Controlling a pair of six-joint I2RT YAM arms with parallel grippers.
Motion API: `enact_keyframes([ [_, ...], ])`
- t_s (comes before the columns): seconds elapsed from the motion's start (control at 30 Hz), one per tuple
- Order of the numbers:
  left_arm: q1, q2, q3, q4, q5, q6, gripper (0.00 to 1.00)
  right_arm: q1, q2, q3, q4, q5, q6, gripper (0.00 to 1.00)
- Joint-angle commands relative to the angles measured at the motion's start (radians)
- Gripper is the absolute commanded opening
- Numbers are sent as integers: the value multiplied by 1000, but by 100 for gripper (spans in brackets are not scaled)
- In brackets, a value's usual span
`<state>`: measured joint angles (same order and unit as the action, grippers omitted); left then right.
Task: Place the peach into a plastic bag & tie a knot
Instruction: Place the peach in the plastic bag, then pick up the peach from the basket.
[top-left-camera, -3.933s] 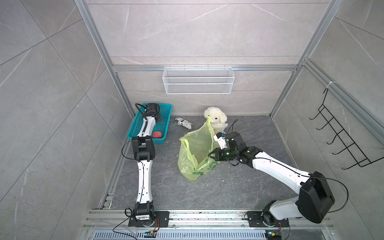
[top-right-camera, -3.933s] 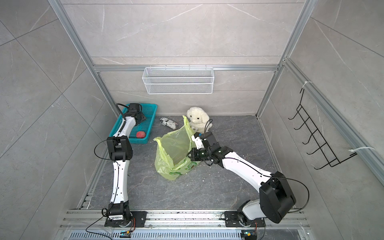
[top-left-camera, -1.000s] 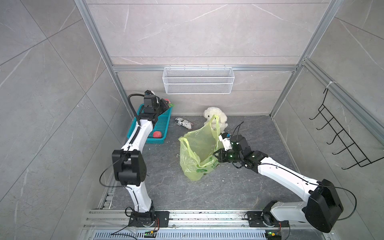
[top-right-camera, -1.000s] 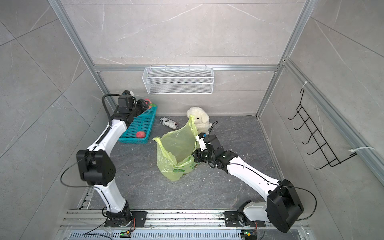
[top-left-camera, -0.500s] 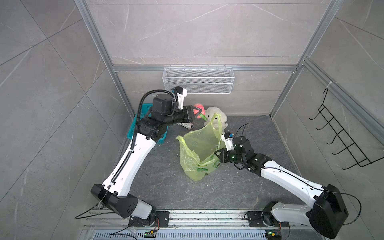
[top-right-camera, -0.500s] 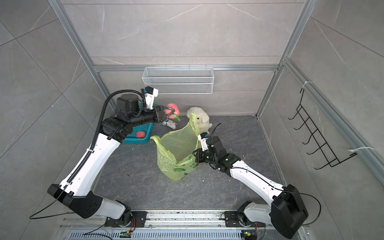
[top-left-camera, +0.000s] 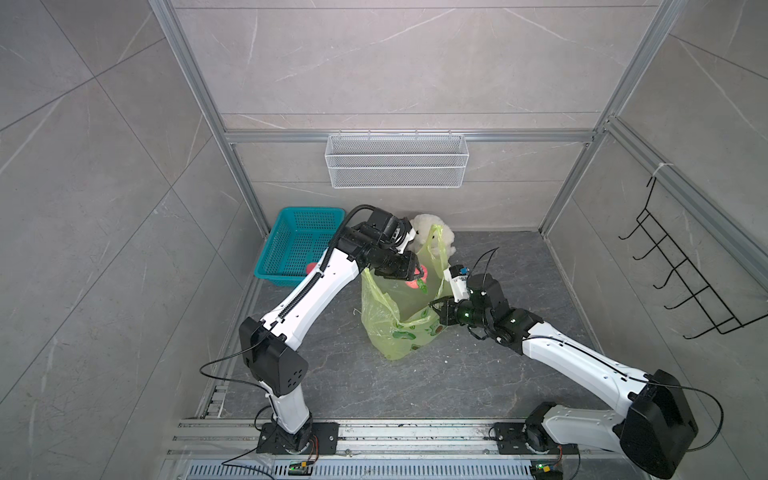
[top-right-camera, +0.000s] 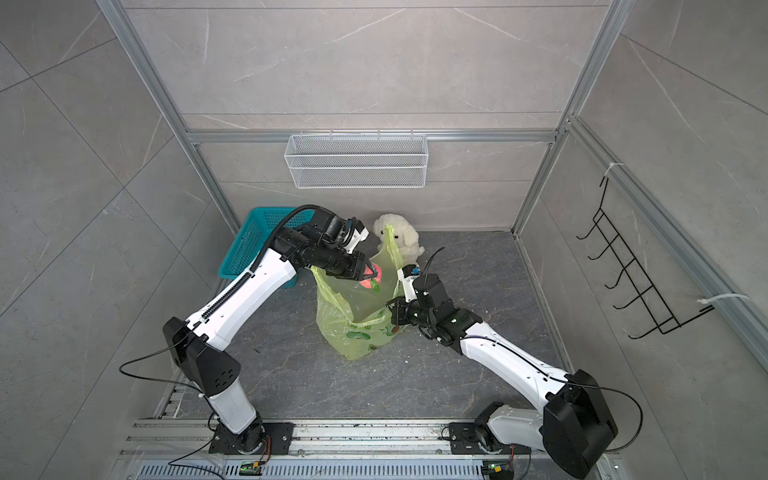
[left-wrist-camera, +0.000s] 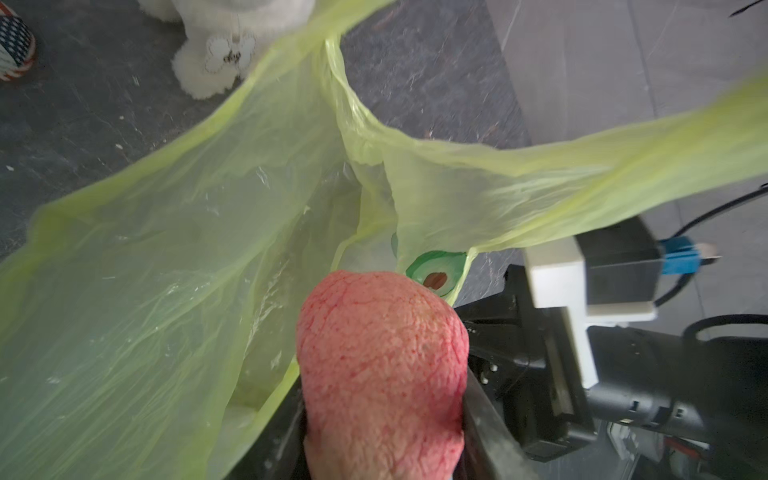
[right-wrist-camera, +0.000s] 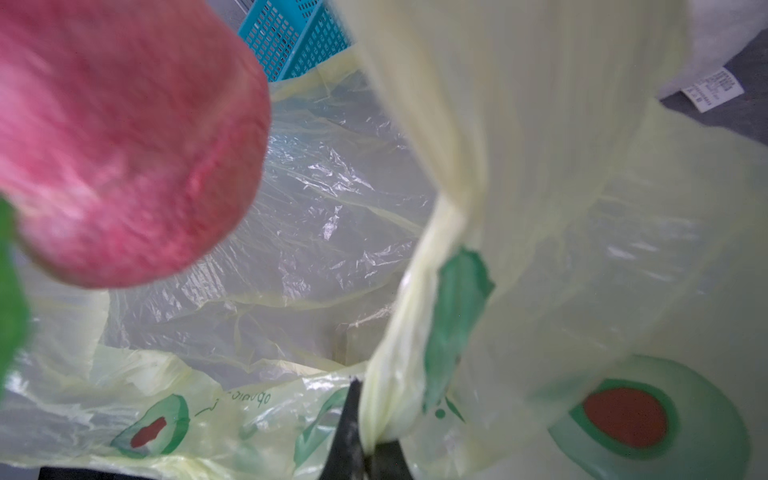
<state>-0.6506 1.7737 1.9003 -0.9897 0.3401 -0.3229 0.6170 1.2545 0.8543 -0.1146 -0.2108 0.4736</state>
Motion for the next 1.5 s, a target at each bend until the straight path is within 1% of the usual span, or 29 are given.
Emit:
enact_keyframes([
  [0.0,-15,22,55,-99,-61,43,34,5,-7,-15,12,23,-22,0],
  [0.07,-17,35,76,-118,-69,52,36,5,-11,-17,12,23,-21,0],
  [0.13,-19,43,84,-126,-42,54,42,5,-12,-16,11,24,-23,0],
  [0.2,-24,50,95,-143,-47,60,48,5,-13,-16,10,26,-25,0],
  [0.23,-27,57,106,-155,-55,65,52,5,-15,-17,9,27,-24,0],
  [0.27,-29,62,116,-168,-64,73,58,4,-16,-18,10,29,-24,0],
  [0.33,-36,67,134,-189,-93,85,68,4,-15,-18,11,30,-24,0],
  [0.4,-40,55,143,-192,-118,88,76,4,-14,-18,11,31,-23,0],
  [0.47,-40,26,140,-170,-131,87,84,5,-13,-17,11,30,-24,0],
  [0.6,-40,-26,130,-124,-162,75,90,6,-11,-18,12,34,-23,0],
  [0.67,-37,-72,108,-69,-208,56,94,5,-10,-18,12,33,-23,0],
  [0.73,-19,-134,63,16,-249,26,99,5,-11,-18,12,33,-23,0],
  [0.8,33,-215,-14,132,-255,-3,100,6,-12,-18,11,33,-23,0],
  [0.83,84,-256,-58,194,-261,-40,100,4,-12,-18,10,33,-23,0],
  [0.87,157,-295,-101,253,-237,-92,100,5,-13,-18,10,33,-23,0],
  [0.93,307,-362,-196,366,-150,-206,100,5,-15,-20,10,32,-21,0],
  [1.0,466,-429,-315,506,-96,-356,100,5,-15,-20,9,32,-22,0],
  [1.07,581,-447,-385,593,-80,-445,100,4,-14,-19,10,30,-21,0],
  [1.1,622,-434,-390,589,-94,-458,100,6,-13,-19,11,29,-20,0],
  [1.13,649,-399,-369,550,-116,-447,100,6,-13,-18,12,28,-20,0],
  [1.2,684,-302,-301,429,-194,-409,99,6,-11,-17,13,24,-19,0],
  [1.27,715,-183,-239,369,-190,-385,98,6,-9,-20,15,23,-17,0],
  [1.33,733,-68,-158,268,-220,-375,98,6,-7,-19,16,17,-16,0],
  [1.37,742,-8,-116,228,-211,-361,98,7,-7,-20,17,15,-16,0],
  [1.47,749,152,8,124,-219,-346,96,7,-9,-19,15,19,-17,0],
])
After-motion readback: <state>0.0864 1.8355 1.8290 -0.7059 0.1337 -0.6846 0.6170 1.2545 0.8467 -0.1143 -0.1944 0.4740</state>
